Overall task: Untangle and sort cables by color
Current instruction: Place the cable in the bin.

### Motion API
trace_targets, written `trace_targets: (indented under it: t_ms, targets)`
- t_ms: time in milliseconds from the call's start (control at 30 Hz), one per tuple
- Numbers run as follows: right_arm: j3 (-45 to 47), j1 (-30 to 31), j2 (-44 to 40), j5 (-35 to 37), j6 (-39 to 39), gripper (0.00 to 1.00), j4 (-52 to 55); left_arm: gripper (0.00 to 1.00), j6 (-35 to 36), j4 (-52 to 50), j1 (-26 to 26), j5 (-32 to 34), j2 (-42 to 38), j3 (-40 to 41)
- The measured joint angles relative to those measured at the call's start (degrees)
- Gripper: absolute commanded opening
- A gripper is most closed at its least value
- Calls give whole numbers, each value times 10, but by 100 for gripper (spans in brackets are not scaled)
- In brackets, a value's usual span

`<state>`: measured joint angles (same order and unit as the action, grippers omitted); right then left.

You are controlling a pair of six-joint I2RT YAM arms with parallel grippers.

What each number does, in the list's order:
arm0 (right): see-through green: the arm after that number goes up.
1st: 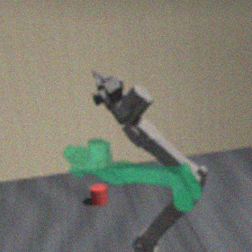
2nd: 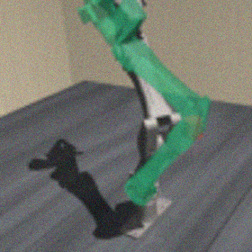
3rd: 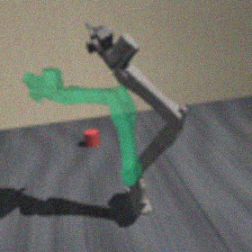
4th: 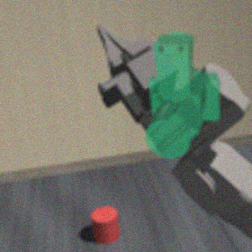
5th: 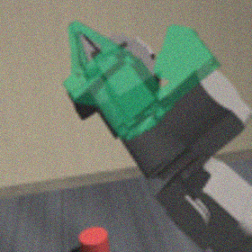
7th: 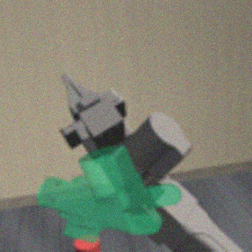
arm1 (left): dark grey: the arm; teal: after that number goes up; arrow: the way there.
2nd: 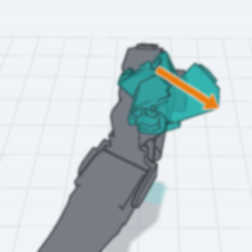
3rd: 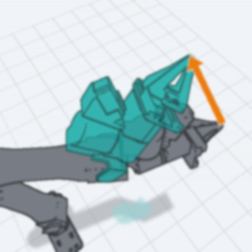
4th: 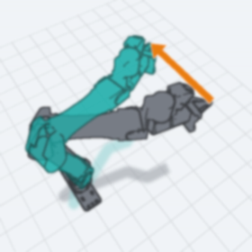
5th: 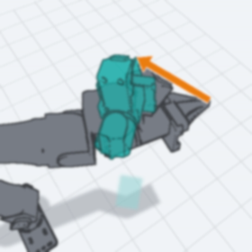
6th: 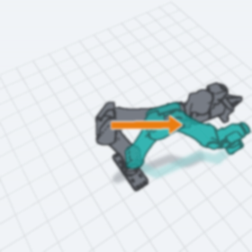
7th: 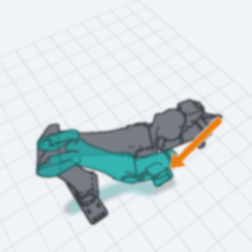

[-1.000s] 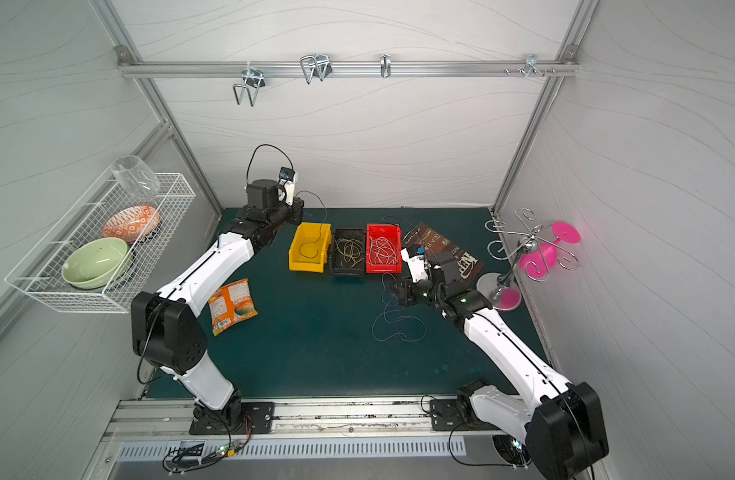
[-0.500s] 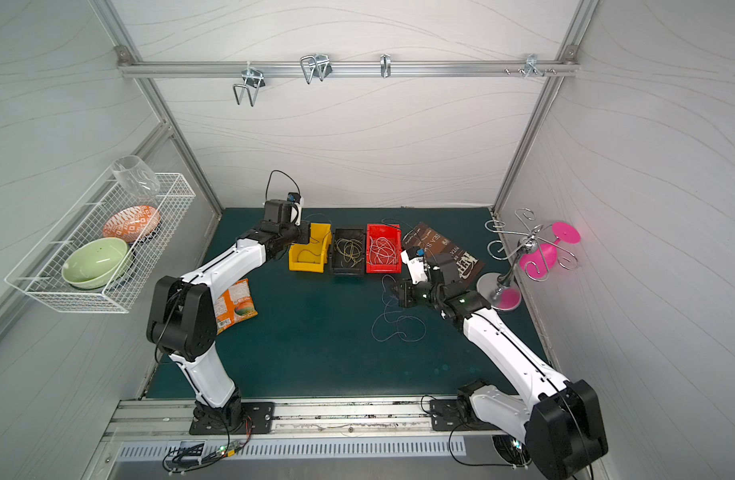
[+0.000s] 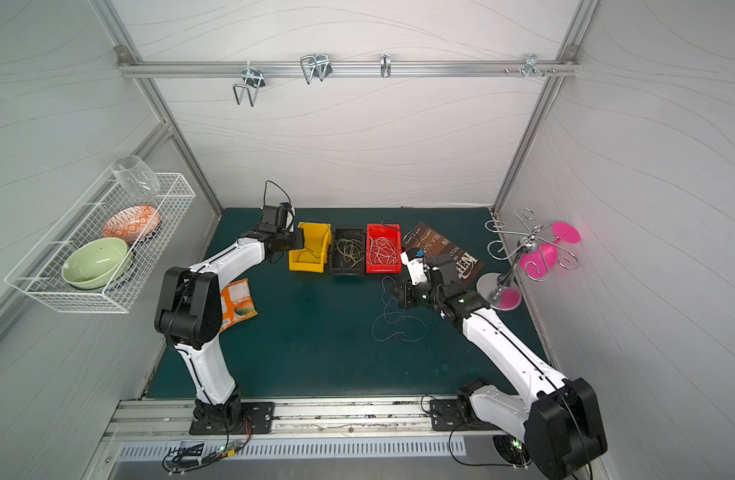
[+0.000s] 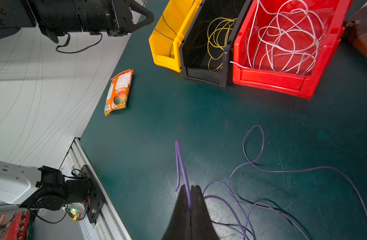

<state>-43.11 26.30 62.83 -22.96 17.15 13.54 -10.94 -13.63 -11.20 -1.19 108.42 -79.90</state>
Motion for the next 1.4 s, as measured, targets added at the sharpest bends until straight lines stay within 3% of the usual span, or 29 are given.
trace_targets:
  t_ms: [433, 1400]
  targets:
    - [0, 0, 19, 0, 5, 2, -6, 0, 2, -20, 0, 29, -63, 82]
    - [0, 0, 29, 0, 9, 4, -11, 0, 0, -37, -3, 37, -86, 117]
